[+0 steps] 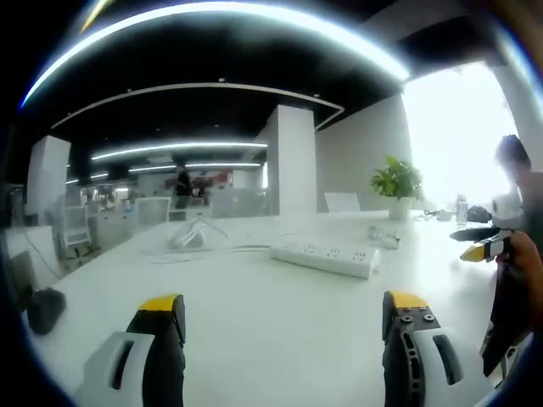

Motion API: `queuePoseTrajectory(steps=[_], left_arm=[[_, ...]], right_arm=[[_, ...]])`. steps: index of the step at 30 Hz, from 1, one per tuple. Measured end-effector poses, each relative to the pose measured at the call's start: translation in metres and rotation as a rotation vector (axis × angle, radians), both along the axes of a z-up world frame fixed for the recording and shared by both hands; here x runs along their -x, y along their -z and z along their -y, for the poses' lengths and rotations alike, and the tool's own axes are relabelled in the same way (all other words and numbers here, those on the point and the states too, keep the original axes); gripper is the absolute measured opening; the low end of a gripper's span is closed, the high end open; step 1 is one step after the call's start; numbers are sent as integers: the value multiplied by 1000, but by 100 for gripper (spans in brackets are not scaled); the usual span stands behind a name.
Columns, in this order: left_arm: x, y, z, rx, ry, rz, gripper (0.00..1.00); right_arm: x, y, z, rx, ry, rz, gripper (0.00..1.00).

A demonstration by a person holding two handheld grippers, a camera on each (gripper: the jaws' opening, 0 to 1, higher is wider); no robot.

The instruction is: Straighten the power strip on the desk, plug the charger into it

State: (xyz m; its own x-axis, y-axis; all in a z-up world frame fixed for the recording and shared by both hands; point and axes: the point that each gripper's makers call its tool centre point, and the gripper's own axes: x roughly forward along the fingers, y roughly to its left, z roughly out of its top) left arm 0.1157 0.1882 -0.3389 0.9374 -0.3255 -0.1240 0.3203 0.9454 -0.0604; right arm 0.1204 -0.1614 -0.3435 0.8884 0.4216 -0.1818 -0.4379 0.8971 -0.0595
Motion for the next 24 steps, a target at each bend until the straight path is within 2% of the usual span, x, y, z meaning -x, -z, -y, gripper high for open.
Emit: queuePoseTrajectory(steps=[24], left_arm=[[0, -1, 0, -1, 1, 0, 99]], right_arm=[[-2, -4, -3, 7, -7, 7, 100]])
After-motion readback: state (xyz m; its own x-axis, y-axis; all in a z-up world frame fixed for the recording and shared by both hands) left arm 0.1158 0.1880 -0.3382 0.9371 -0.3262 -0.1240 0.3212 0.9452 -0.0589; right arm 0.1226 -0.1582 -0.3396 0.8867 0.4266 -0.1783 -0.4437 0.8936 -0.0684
